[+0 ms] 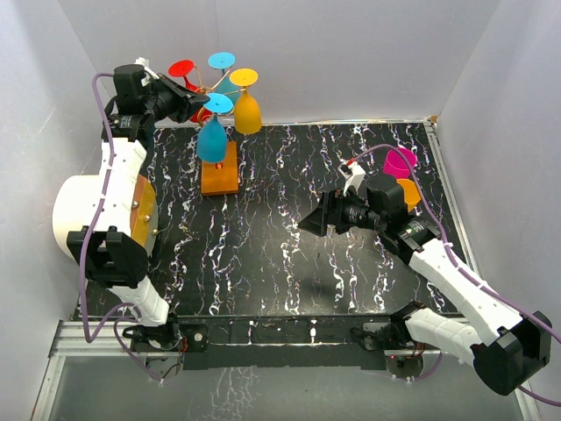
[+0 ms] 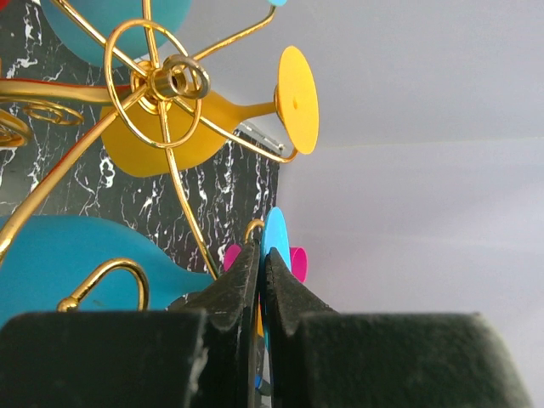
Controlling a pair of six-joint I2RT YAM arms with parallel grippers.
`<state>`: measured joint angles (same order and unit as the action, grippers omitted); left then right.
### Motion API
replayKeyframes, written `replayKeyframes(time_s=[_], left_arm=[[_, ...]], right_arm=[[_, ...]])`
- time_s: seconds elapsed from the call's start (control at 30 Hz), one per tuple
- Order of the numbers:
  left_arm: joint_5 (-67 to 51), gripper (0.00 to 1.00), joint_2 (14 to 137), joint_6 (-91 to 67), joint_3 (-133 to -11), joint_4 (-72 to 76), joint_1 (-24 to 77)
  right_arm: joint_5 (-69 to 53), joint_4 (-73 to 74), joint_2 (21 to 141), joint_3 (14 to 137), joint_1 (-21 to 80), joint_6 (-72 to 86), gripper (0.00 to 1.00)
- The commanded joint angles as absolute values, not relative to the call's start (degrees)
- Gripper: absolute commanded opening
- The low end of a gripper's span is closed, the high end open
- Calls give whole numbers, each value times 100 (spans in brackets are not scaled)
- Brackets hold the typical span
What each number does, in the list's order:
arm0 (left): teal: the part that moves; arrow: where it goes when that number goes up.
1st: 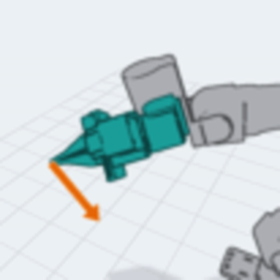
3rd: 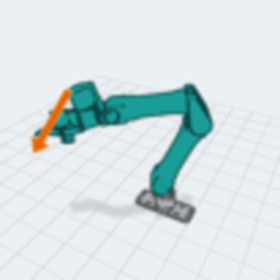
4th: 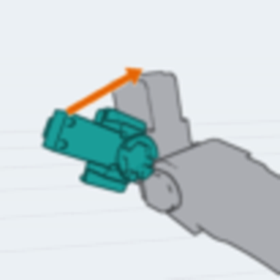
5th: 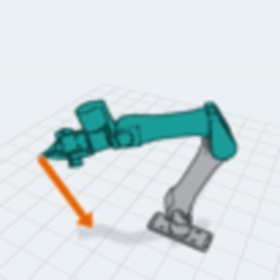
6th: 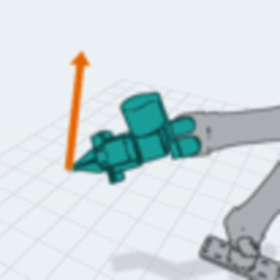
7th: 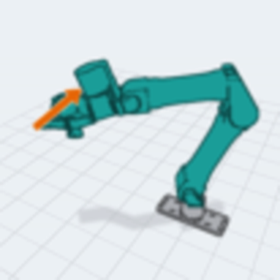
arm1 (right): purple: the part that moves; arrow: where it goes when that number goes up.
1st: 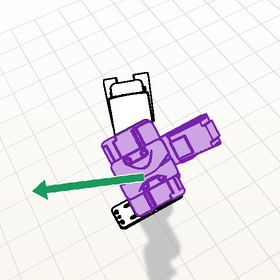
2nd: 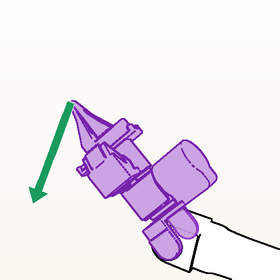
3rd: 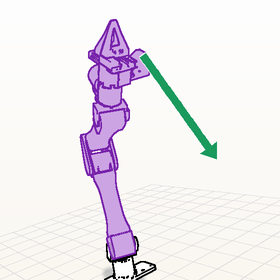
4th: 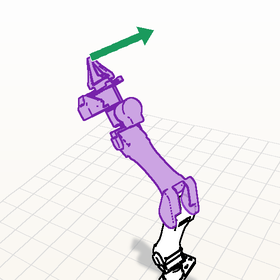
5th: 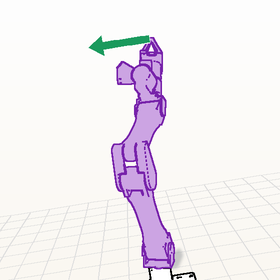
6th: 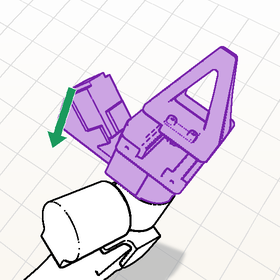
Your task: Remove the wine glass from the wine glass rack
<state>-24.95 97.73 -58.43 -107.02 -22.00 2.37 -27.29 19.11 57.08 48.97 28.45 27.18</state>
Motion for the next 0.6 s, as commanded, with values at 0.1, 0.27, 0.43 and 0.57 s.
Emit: replayKeyframes(time_s=[0.1,0.27,0.43,0.57], left_arm=[[-2773,0,9434,-6021,-10647,-1783,46],[-2824,0,9780,-6193,-10857,-1556,40],[-2866,0,10049,-6318,-11085,-1449,100],[-2841,0,10199,-6316,-11232,-1460,209]], right_arm=[[-2724,1529,5579,4952,2829,2751,83],[-2693,1588,5541,5004,2830,2734,85],[-2639,1578,5445,4992,2830,2733,89],[-2623,1574,5408,4988,2830,2747,92]])
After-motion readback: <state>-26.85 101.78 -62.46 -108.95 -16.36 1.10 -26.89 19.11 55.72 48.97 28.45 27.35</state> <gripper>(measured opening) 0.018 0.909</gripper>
